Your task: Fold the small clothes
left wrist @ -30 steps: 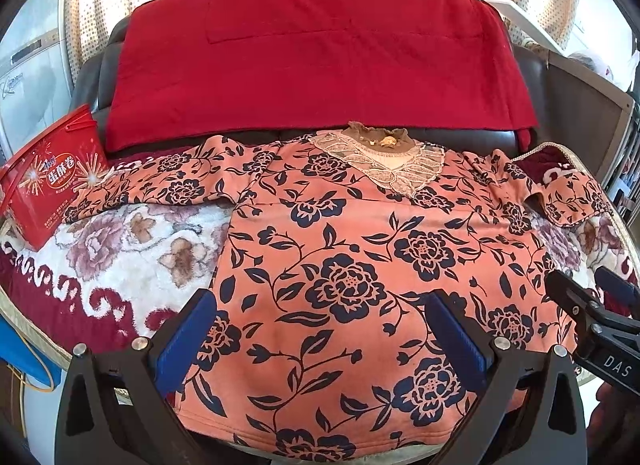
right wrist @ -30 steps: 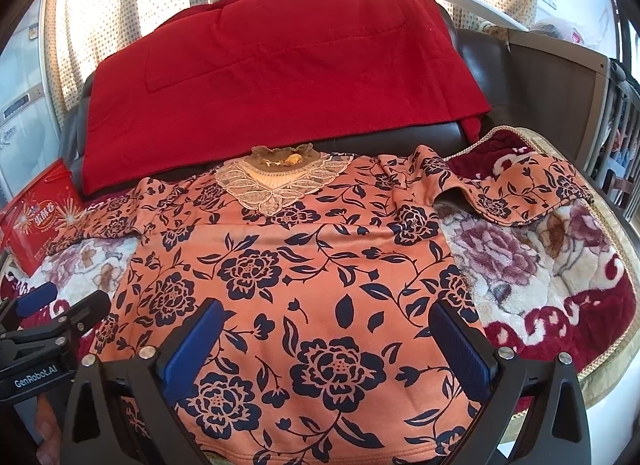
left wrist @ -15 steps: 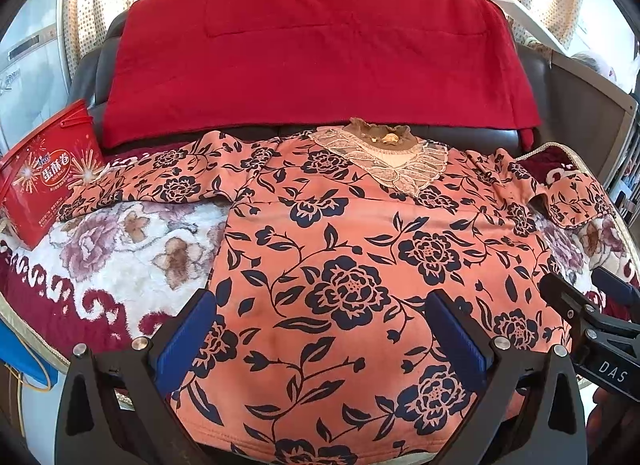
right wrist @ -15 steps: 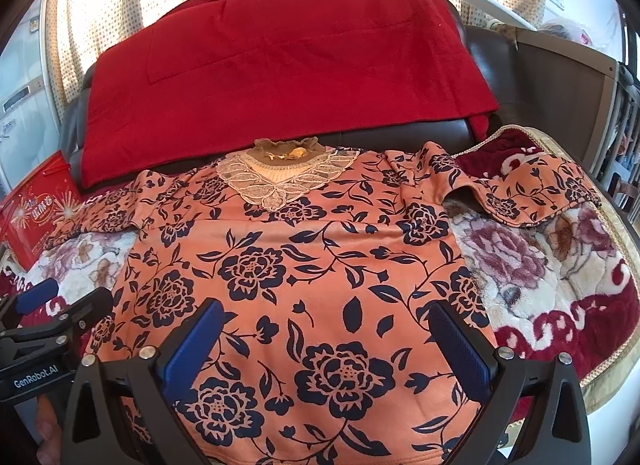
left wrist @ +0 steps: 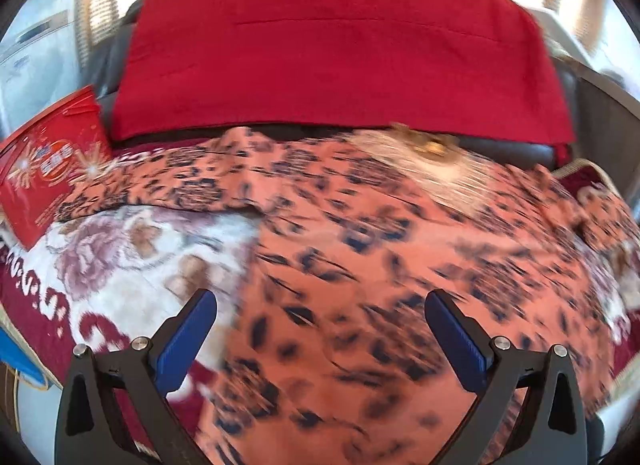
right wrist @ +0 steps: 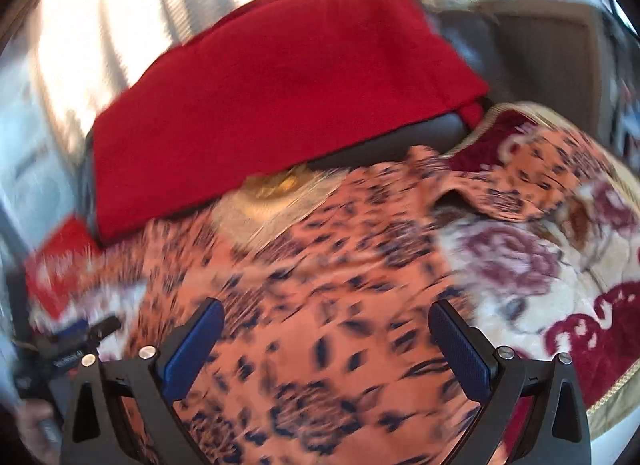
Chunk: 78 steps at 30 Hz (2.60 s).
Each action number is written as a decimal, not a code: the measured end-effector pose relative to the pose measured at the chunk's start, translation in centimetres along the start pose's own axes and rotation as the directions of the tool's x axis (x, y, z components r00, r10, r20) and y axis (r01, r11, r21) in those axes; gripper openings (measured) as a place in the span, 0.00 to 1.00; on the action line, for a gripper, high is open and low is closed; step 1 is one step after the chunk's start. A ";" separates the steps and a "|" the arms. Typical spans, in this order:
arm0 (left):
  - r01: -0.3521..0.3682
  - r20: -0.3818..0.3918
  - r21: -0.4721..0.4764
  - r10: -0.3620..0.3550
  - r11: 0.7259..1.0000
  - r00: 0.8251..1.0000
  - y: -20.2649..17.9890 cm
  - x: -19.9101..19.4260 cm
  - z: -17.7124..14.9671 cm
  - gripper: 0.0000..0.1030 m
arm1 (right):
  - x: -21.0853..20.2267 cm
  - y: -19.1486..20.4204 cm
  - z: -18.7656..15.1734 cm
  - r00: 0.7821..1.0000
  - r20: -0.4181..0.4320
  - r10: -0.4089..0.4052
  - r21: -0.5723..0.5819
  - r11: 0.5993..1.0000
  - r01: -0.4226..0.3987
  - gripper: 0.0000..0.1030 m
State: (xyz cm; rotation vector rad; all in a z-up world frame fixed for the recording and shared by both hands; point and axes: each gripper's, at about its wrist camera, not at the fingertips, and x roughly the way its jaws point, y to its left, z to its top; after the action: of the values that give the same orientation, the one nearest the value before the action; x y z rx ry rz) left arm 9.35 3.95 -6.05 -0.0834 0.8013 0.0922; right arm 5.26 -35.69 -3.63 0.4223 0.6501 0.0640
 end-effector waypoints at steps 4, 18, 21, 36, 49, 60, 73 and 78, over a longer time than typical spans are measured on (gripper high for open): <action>-0.071 0.002 -0.089 0.072 0.994 0.997 3.5 3.5 1.6 1.00 | 0.8 -10.4 3.9 0.999 0.049 -0.006 0.267 0.964 -0.007 1.00; -0.144 0.031 -0.338 0.164 0.930 0.986 10.9 7.5 0.9 1.00 | 6.3 -29.3 13.1 0.981 0.128 -0.147 0.675 0.737 0.022 0.80; -0.133 0.012 -0.358 0.147 0.924 0.989 11.3 8.2 0.9 1.00 | 7.3 -29.1 14.4 0.971 0.100 -0.218 0.666 0.740 0.097 0.67; -0.102 0.100 -0.439 0.161 0.893 0.982 13.7 6.1 1.6 1.00 | 7.4 4.9 22.8 0.973 0.199 0.119 -0.036 0.993 -0.114 0.08; -0.067 0.090 -0.480 0.125 0.874 0.988 16.2 5.5 1.0 1.00 | 20.0 15.2 6.0 0.923 -0.221 0.315 0.028 0.948 -0.317 0.21; -0.047 0.092 -0.415 0.094 0.909 0.991 13.5 6.2 1.5 1.00 | 21.9 -9.2 10.8 0.974 -0.002 0.225 0.693 0.703 -0.160 0.99; -0.052 0.081 -0.365 0.087 0.930 0.993 11.9 7.2 2.0 1.00 | 25.4 -11.4 14.1 0.998 -0.066 -0.021 0.701 0.710 0.062 0.08; -0.031 0.093 -0.386 0.072 0.922 0.993 12.4 6.8 2.0 1.00 | 23.4 -5.3 16.8 0.992 0.044 0.116 0.599 0.792 -0.119 0.05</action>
State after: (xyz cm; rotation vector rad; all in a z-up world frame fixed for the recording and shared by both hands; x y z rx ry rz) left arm 14.09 16.79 -10.05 -0.4263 0.6705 0.3016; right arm 33.63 -42.23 -7.17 1.0849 0.6305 -0.0300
